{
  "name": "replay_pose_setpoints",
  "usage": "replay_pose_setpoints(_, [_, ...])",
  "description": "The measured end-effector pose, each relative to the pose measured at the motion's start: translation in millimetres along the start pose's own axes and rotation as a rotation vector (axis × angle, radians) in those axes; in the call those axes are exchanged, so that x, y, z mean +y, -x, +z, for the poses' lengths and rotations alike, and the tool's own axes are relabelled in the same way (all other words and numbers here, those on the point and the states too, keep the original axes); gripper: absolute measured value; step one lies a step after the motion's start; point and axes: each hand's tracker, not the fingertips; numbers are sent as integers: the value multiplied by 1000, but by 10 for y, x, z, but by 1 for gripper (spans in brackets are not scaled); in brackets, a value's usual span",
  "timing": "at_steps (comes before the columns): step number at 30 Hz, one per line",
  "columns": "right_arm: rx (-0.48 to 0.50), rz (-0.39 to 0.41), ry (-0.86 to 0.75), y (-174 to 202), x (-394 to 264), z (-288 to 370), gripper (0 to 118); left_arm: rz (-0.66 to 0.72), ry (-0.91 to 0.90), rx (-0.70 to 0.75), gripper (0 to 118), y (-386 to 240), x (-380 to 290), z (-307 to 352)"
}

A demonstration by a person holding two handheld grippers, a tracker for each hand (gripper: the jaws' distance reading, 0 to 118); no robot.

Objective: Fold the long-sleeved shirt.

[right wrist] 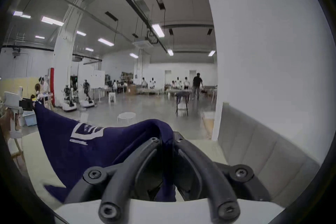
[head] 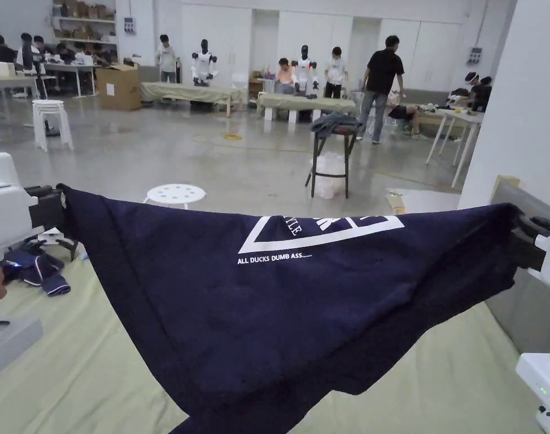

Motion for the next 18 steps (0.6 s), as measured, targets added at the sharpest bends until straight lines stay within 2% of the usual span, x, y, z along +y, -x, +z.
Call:
replay_pose_setpoints(3, [-11,-49,-40,-145,457,-48,7,10,-45,10,8,-63,434,-12])
replay_pose_setpoints(8, [-61,-59,-86,-267,1190,-199,7,-39,-133,30,8,-420,1132,-91])
replay_pose_setpoints(14, [-128,-52,-104,-322,1820,-498,7,-22,-176,21,8,-704,1705,-340])
replay_pose_setpoints(18, [-167,10,-128,-238,2179,-720,7,-42,-184,49,8,-786,1994,-637])
